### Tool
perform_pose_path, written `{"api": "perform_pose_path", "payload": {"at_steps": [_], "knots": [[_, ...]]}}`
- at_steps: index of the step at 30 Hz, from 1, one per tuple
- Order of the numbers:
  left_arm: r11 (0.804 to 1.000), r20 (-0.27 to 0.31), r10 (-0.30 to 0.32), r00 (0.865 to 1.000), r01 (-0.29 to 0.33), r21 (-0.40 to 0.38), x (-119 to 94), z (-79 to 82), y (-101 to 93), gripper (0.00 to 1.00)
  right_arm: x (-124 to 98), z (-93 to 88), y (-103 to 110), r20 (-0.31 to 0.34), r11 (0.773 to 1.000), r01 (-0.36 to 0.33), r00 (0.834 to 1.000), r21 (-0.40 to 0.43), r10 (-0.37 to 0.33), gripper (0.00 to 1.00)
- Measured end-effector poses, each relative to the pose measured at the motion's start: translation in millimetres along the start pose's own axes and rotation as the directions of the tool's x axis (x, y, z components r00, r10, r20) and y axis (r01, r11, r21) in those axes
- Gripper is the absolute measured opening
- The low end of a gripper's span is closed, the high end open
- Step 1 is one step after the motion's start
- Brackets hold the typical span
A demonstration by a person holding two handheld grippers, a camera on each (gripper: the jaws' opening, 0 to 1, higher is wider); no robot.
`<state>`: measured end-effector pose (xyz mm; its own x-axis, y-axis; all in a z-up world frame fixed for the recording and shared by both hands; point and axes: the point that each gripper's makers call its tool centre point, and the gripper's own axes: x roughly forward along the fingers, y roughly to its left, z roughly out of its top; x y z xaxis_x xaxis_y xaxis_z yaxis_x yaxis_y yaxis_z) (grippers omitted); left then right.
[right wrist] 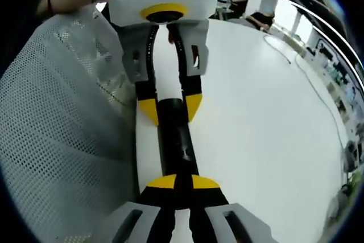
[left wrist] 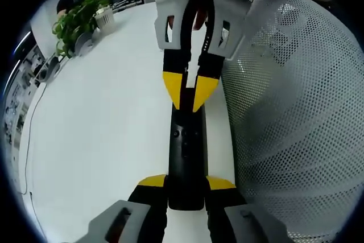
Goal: Press the specified remote control buttons in sequence, fully releasing each button before pressing the next.
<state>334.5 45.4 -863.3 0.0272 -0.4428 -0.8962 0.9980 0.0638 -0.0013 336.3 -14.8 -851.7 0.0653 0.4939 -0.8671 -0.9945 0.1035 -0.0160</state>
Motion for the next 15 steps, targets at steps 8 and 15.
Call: {"api": "perform_pose_path", "payload": {"at_steps": [8, 15], "knots": [[1.000, 0.003, -0.004, 1.000, 0.004, 0.008, 0.4, 0.1, 0.2, 0.25, 2.8, 0.5, 1.8, -0.082, 0.999, 0.003, 0.997, -0.054, -0.008, 0.04], [1.000, 0.012, -0.005, 1.000, 0.005, 0.004, 0.0, 0.0, -0.2, 0.25, 0.3, -1.1, 1.3, -0.029, 1.000, 0.021, 0.999, -0.013, -0.022, 0.03]]}}
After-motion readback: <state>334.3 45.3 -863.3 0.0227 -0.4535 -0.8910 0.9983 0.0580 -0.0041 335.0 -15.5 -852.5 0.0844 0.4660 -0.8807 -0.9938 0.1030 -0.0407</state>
